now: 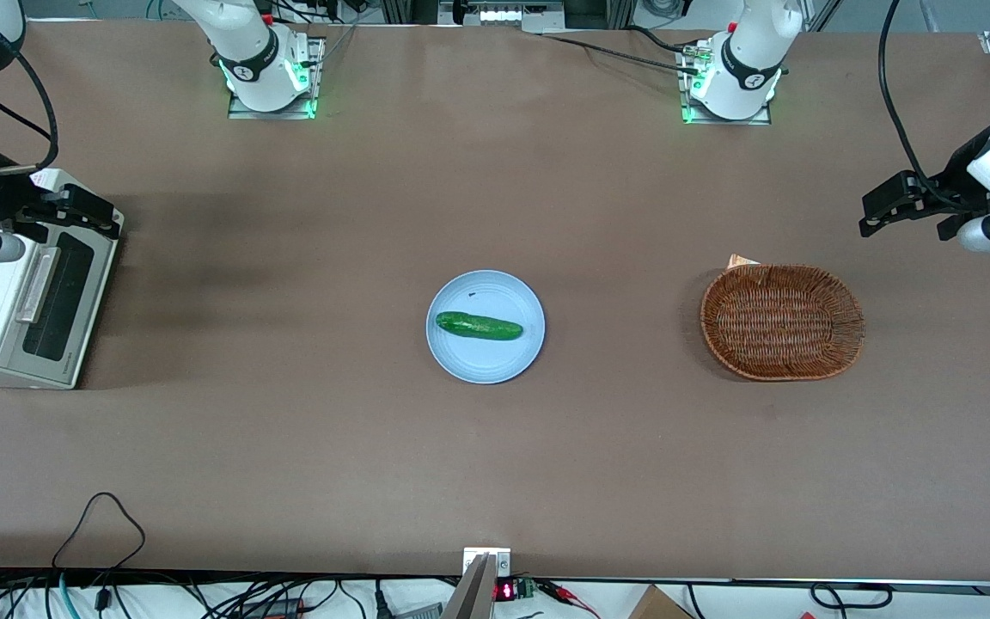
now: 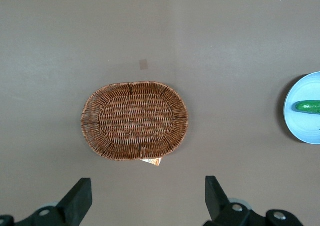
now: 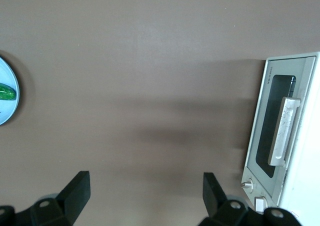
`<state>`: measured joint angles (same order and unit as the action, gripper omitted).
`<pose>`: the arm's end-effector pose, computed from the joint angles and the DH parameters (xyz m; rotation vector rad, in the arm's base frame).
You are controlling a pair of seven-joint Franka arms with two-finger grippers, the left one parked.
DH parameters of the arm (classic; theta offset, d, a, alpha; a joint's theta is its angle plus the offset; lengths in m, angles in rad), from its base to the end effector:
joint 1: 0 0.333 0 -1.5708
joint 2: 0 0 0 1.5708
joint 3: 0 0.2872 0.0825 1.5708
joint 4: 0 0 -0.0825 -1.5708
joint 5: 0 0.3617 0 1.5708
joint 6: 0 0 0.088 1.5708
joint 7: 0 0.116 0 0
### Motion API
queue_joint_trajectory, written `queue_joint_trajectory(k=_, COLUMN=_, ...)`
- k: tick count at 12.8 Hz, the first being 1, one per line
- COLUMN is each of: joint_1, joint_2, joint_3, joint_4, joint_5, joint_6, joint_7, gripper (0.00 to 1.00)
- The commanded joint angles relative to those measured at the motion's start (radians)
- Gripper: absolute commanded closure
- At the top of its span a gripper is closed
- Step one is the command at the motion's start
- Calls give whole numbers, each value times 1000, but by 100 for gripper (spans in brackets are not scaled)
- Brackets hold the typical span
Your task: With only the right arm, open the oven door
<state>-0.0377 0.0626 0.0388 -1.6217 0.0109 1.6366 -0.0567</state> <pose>0.5514 0.0013 0.5354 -3.1248 -0.0888 0.0739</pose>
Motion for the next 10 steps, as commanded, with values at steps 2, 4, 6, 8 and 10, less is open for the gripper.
queue_joint_trajectory(k=2, joint_1=-8, joint_2=2, joint_3=10, joint_4=22, joint_5=-5, joint_6=-17, joint_7=-3, gripper=0)
queue_joint_trajectory(k=4, joint_1=-10, joint_2=2, joint_3=10, joint_4=23, joint_5=-2, joint_6=-17, joint_7=-3, gripper=0)
queue_joint_trajectory(k=6, joint_1=-8, joint_2=0, joint_3=10, joint_4=22, joint_5=-2, joint_6=-18, joint_7=7, gripper=0)
queue_joint_trajectory(k=8, joint_1=-10, joint_2=0, joint_3=9, joint_4=23, joint_5=-2, joint_6=-18, joint_7=8, gripper=0)
queue_joint_trajectory(k=10, joint_1=-10, joint_2=0, joint_3=10, joint_4=25, joint_5=-6, joint_6=-17, joint_7=-2, gripper=1)
